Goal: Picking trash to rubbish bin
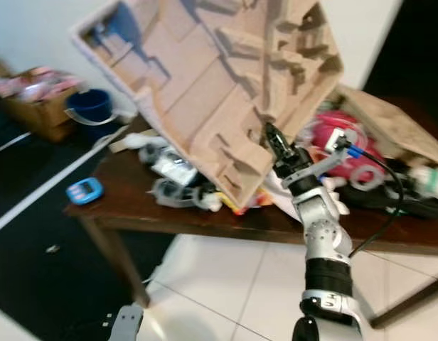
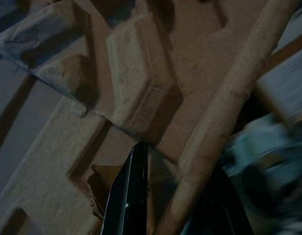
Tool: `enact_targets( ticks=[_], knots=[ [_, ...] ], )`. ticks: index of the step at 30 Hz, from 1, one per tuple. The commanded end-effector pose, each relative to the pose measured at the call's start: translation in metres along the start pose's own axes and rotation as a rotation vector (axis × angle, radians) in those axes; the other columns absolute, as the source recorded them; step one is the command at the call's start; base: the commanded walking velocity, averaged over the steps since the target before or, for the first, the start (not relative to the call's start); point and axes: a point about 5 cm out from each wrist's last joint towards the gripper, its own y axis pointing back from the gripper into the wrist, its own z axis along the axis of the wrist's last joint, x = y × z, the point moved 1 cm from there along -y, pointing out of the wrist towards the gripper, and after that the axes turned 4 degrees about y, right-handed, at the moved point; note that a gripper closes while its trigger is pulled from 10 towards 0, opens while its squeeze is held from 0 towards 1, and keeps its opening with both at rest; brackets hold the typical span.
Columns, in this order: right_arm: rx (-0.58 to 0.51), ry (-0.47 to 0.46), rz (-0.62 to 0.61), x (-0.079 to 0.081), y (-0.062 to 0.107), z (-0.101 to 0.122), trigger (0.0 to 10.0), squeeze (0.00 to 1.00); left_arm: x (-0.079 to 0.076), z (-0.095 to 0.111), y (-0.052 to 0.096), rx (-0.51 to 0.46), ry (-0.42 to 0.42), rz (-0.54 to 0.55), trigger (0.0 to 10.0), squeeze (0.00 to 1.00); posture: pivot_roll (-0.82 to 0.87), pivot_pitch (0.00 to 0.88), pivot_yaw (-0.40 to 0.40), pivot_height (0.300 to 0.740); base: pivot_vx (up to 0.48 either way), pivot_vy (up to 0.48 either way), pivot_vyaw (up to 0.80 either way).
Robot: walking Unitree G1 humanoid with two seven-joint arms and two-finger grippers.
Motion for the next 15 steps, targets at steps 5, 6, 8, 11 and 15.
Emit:
enact_targets(
  ticks=[5,6,8,11,15],
  knots=[
    [-0.013,0.006,0.026,0.006,-0.005,-0.001,10.0,0.00,0.002,-0.009,0.001,0.025,0.005,0.007,10.0,0.00,-0.02,0.059,-0.030,0.740,0.000,0.000,-0.77],
    [-0.015,0.005,0.025,0.006,-0.005,-0.001,10.0,0.00,0.002,-0.009,0.001,0.025,0.005,0.007,10.0,0.00,-0.02,0.059,-0.030,0.740,0.000,0.000,-0.77],
    [-0.022,0.005,0.018,0.005,-0.005,0.000,10.0,0.00,0.002,-0.009,0.001,0.025,0.005,0.007,10.0,0.00,-0.02,0.059,-0.032,0.740,0.000,0.000,-0.77],
    [-0.051,0.020,-0.040,-0.003,-0.003,0.007,10.0,0.00,0.002,-0.009,0.001,0.026,0.005,0.009,10.0,0.00,-0.02,0.058,-0.031,0.740,0.000,0.000,-0.77],
    [-0.124,0.032,-0.172,-0.023,0.003,0.022,10.0,0.00,0.002,-0.010,0.001,0.027,0.006,0.008,10.0,0.00,-0.02,0.064,-0.030,0.740,0.000,0.000,-0.77]
  ],
)
